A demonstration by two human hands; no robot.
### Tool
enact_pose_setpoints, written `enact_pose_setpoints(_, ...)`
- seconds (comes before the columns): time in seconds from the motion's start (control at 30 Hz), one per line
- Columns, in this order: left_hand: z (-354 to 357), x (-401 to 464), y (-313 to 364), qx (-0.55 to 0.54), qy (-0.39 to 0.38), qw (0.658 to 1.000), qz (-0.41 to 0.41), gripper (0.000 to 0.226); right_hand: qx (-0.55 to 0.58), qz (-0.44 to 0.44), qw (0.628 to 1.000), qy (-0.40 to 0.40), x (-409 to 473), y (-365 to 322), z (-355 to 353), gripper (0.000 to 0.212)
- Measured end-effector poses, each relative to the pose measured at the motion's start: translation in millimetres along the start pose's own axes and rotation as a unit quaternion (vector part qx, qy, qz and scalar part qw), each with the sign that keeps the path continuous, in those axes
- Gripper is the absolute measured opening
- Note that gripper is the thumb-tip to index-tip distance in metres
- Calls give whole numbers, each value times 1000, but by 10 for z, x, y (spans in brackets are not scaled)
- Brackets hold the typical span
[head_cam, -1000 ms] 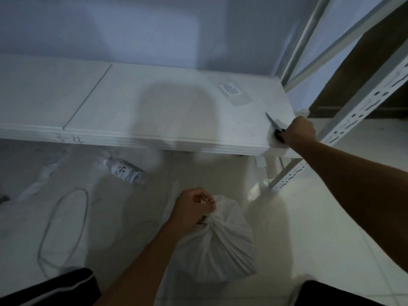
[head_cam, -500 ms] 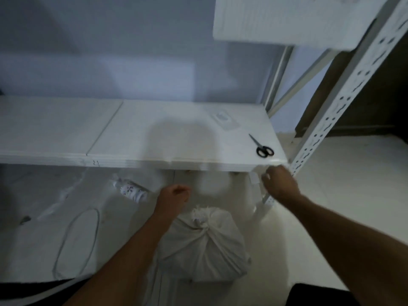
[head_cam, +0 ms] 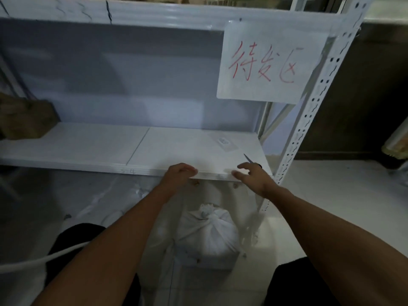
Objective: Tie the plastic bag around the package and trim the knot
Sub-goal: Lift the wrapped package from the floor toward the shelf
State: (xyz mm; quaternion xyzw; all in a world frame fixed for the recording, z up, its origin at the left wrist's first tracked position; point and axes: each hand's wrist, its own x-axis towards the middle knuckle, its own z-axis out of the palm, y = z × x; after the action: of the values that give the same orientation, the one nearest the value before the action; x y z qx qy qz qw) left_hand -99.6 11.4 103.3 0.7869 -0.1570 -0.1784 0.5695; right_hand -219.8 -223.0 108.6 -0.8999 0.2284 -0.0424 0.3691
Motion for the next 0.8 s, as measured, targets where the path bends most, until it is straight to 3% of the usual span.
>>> enact_pose_setpoints(0.2,-128,-165,315,-6,-16,1000,-2,25,-22,-10,1000,19,-166,-330,-213,66)
enact_pose_setpoints(0.5,-114,-295,101,22,-21,999,-15,23,1,21,1000,-16,-377,-229,-54,57)
enact_pose_setpoints(0.8,99,-173,-1004,34,-49,984,-171,14,7,121,989,-89,-336,526,902,64)
